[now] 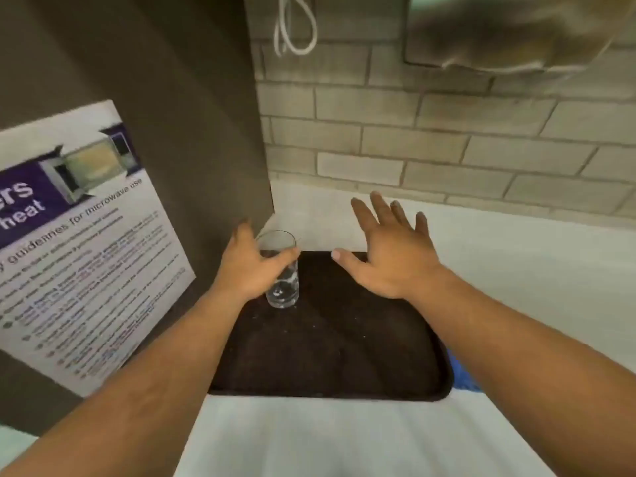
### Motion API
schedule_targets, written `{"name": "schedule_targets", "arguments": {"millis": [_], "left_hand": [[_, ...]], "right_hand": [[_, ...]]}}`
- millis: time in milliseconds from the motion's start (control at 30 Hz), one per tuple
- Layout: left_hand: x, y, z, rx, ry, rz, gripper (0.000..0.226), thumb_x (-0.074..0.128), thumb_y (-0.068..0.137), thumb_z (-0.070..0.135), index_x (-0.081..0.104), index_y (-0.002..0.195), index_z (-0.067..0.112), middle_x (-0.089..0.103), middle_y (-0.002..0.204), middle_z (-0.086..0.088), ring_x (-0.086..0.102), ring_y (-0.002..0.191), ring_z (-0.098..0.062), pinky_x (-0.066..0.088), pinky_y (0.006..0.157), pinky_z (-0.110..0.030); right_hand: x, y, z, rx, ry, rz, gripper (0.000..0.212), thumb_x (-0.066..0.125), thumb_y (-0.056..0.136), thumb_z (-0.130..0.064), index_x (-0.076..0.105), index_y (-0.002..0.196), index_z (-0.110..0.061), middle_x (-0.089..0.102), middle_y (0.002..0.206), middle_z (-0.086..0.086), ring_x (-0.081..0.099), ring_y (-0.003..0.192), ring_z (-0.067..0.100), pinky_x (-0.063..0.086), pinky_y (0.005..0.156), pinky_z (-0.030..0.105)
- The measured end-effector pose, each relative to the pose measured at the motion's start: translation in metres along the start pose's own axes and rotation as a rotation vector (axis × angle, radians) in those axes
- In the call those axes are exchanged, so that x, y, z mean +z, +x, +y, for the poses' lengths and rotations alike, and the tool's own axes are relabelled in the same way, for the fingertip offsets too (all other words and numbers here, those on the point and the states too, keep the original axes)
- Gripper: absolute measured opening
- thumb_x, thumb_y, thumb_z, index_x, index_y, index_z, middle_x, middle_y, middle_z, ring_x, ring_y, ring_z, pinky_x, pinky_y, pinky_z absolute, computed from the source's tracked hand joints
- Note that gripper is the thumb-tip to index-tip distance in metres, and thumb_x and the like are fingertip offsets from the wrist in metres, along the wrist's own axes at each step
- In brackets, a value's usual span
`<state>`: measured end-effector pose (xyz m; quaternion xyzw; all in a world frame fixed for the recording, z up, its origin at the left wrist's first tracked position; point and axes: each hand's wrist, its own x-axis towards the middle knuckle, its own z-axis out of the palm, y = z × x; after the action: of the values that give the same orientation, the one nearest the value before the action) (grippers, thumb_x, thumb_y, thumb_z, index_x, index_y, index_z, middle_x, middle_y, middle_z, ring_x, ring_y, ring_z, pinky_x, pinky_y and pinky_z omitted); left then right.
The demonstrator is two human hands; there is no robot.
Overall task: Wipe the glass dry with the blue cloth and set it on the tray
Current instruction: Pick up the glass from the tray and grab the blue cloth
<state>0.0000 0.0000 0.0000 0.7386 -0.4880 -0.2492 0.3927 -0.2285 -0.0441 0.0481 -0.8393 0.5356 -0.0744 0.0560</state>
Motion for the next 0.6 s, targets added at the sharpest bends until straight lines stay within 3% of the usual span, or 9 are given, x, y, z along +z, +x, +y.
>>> {"name": "schedule_targets", "arguments": {"millis": [100, 233, 333, 433, 500, 600], "left_hand": [[0.017, 0.005, -0.023, -0.120, -0.191, -0.033, 0.115, 0.089, 0.062, 0.064, 0.037, 0.156, 0.022, 0.061, 0.146, -0.004, 0.059, 0.134, -0.027, 0.048, 0.112, -0.043], [0.047, 0.008, -0.022, -0.066, -0.161, -0.004, 0.080, 0.089, 0.077, 0.041, 0.051, 0.144, 0.020, 0.064, 0.135, -0.006, 0.062, 0.118, -0.024, 0.048, 0.094, -0.033], [0.068, 0.007, -0.004, -0.003, -0.170, -0.050, 0.061, 0.091, 0.074, 0.042, 0.061, 0.124, 0.026, 0.067, 0.118, -0.001, 0.064, 0.106, -0.021, 0.051, 0.090, -0.034], [0.097, 0.006, 0.015, -0.027, -0.306, -0.084, 0.049, 0.091, 0.062, 0.053, 0.062, 0.097, 0.035, 0.071, 0.109, 0.000, 0.069, 0.100, -0.022, 0.057, 0.087, -0.039], [0.109, 0.005, 0.030, -0.092, -0.494, -0.143, 0.049, 0.091, 0.058, 0.051, 0.063, 0.094, 0.033, 0.073, 0.105, -0.004, 0.072, 0.097, -0.026, 0.060, 0.083, -0.043], [0.130, 0.002, 0.051, -0.185, -0.651, -0.224, 0.030, 0.085, 0.081, 0.030, 0.064, 0.100, 0.021, 0.072, 0.101, -0.008, 0.072, 0.091, -0.028, 0.060, 0.076, -0.044]], "right_hand": [[0.028, -0.016, 0.006, 0.021, -0.024, -0.078, 0.092, 0.030, 0.085, -0.079, 0.003, 0.160, -0.034, 0.000, 0.173, 0.004, 0.005, 0.158, 0.036, 0.006, 0.123, 0.063], [0.049, -0.037, 0.025, 0.103, 0.040, -0.102, 0.088, 0.034, 0.088, -0.073, 0.007, 0.160, -0.033, 0.005, 0.172, 0.004, 0.007, 0.158, 0.034, 0.009, 0.123, 0.063], [0.056, -0.050, 0.054, 0.191, 0.125, -0.126, 0.079, 0.041, 0.092, -0.056, 0.012, 0.161, -0.029, 0.014, 0.171, 0.005, 0.015, 0.156, 0.032, 0.014, 0.124, 0.059], [0.065, -0.066, 0.105, 0.250, 0.275, -0.154, 0.074, 0.049, 0.088, -0.032, 0.029, 0.157, -0.020, 0.036, 0.162, 0.010, 0.034, 0.149, 0.032, 0.029, 0.121, 0.048], [0.075, -0.075, 0.137, 0.252, 0.263, -0.250, 0.078, 0.056, 0.086, -0.024, 0.028, 0.158, -0.017, 0.028, 0.166, 0.010, 0.025, 0.153, 0.032, 0.027, 0.123, 0.042], [0.095, -0.083, 0.180, 0.172, 0.174, -0.410, 0.089, 0.061, 0.090, -0.041, 0.012, 0.162, -0.023, -0.001, 0.172, 0.003, -0.004, 0.159, 0.027, 0.008, 0.128, 0.042]]}}
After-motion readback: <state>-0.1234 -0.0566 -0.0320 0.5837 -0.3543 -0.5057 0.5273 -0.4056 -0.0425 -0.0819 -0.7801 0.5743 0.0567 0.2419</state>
